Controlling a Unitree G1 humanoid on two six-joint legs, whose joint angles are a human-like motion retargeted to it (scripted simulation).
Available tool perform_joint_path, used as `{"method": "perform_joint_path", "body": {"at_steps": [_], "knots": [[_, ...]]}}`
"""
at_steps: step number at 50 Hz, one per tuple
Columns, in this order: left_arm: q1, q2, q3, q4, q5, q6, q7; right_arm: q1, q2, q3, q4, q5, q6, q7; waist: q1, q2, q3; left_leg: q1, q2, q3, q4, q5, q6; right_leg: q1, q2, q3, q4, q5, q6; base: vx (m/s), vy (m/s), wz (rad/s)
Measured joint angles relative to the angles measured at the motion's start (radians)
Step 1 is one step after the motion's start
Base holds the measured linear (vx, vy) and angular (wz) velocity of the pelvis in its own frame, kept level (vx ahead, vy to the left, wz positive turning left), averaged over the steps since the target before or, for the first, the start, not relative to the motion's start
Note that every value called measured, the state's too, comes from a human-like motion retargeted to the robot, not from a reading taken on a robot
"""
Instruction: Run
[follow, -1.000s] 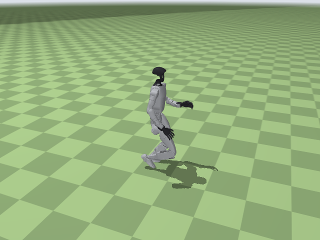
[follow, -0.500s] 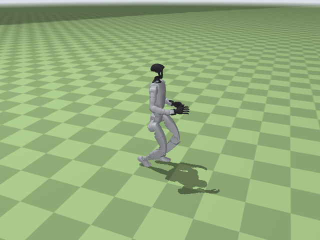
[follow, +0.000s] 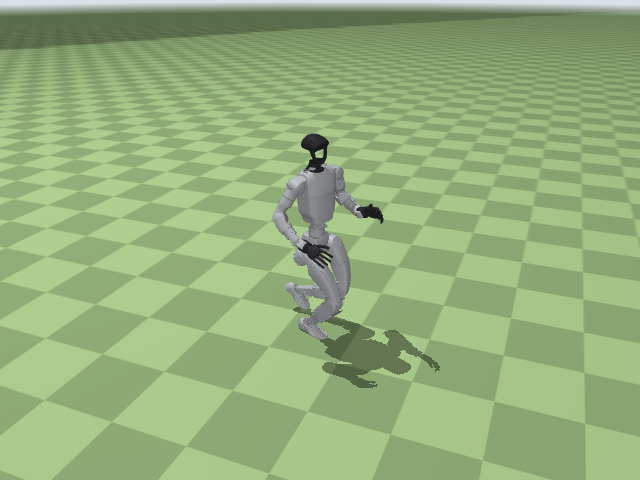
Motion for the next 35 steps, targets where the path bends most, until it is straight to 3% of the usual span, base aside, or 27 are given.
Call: {"method": "perform_joint_path", "body": {"at_steps": [3, 5, 8, 11, 13, 15, 18, 22, 25, 30, 35], "knots": [[0.088, 0.021, 0.01, 0.023, 0.028, 0.03, -0.022, -0.149, -0.015, 0.0, -0.05, -0.062, 0.024, -0.031, 0.078, -0.005, 0.044, -0.139, 0.096, -0.023, 0.261, -0.087, 0.094, 0.081, 0.036, -0.01, 0.014, -0.168, -0.083, -0.05, -0.06, -0.36], [0.154, 0.033, 0.041, 0.017, 0.026, 0.041, -0.044, -0.273, -0.014, 0.011, -0.073, -0.087, 0.045, -0.044, 0.122, -0.013, 0.061, -0.275, 0.107, -0.041, 0.314, -0.134, 0.139, 0.154, 0.041, -0.008, -0.04, -0.191, -0.088, 0.0, -0.02, -0.19], [0.28, 0.059, 0.09, -0.016, -0.015, 0.023, -0.087, -0.325, 0.003, 0.022, -0.135, -0.052, 0.041, -0.034, 0.172, -0.067, 0.038, -0.389, 0.011, 0.005, 0.133, -0.151, 0.135, 0.268, -0.016, 0.02, -0.119, -0.064, 0.004, 0.06, 0.07, -0.17], [0.37, 0.071, 0.118, -0.032, -0.056, 0.004, -0.117, -0.289, 0.02, 0.037, -0.192, -0.017, 0.022, 0.008, 0.176, -0.132, -0.005, -0.422, -0.161, 0.053, -0.2, -0.099, 0.062, 0.313, -0.123, 0.038, -0.108, 0.198, 0.132, 0.05, 0.11, 0.16], [0.39, 0.07, 0.121, -0.04, -0.07, 0.0, -0.114, -0.259, 0.021, 0.046, -0.214, -0.019, 0.005, 0.039, 0.15, -0.163, -0.027, -0.422, -0.272, 0.066, -0.365, -0.064, 0.033, 0.317, -0.2, 0.041, -0.042, 0.308, 0.171, -0.01, 0.1, 0.35], [0.373, 0.071, 0.118, -0.056, -0.058, -0.002, -0.096, -0.232, 0.022, 0.056, -0.219, -0.037, -0.004, 0.064, 0.118, -0.181, -0.031, -0.405, -0.349, 0.064, -0.409, -0.081, 0.05, 0.322, -0.265, 0.044, 0.064, 0.334, 0.171, -0.04, 0.08, 0.09], [0.29, 0.068, 0.104, -0.087, 0.005, -0.009, -0.052, -0.178, 0.035, 0.069, -0.18, -0.075, 0.012, 0.078, 0.067, -0.188, -0.015, -0.394, -0.398, 0.056, -0.28, -0.223, 0.146, 0.295, -0.342, 0.044, 0.291, 0.285, 0.129, -0.07, 0.04, -0.2], [0.002, 0.037, 0.047, -0.025, 0.118, 0.007, 0.065, -0.158, 0.059, 0.058, -0.072, -0.133, 0.022, 0.071, -0.029, -0.204, 0.021, -0.315, -0.427, 0.049, -0.297, -0.305, 0.163, 0.122, -0.42, 0.097, 0.476, 0.212, 0.071, -0.07, 0.0, -0.29], [-0.13, 0.006, 0.013, 0.01, 0.118, 0.0, 0.09, -0.12, 0.027, 0.065, -0.051, -0.13, -0.008, 0.06, -0.079, -0.156, 0.003, -0.197, -0.413, 0.054, -0.397, -0.29, 0.152, -0.007, -0.396, 0.122, 0.442, 0.158, 0.056, 0.04, 0.09, -0.84], [-0.208, -0.006, -0.034, 0.011, 0.085, -0.051, 0.076, -0.066, -0.036, 0.053, -0.072, -0.107, -0.04, 0.031, -0.094, -0.031, -0.02, -0.024, -0.251, 0.055, -0.493, -0.193, 0.01, -0.086, -0.238, 0.051, 0.135, 0.122, 0.064, 0.1, -0.03, -1.14], [-0.187, 0.006, -0.077, -0.008, 0.06, -0.092, 0.043, -0.02, -0.054, 0.014, -0.108, -0.098, -0.05, -0.003, -0.05, 0.034, -0.03, 0.049, -0.102, 0.048, -0.408, -0.082, -0.063, -0.055, -0.078, 0.007, -0.132, 0.127, 0.085, 0.05, -0.09, -0.96]]}}
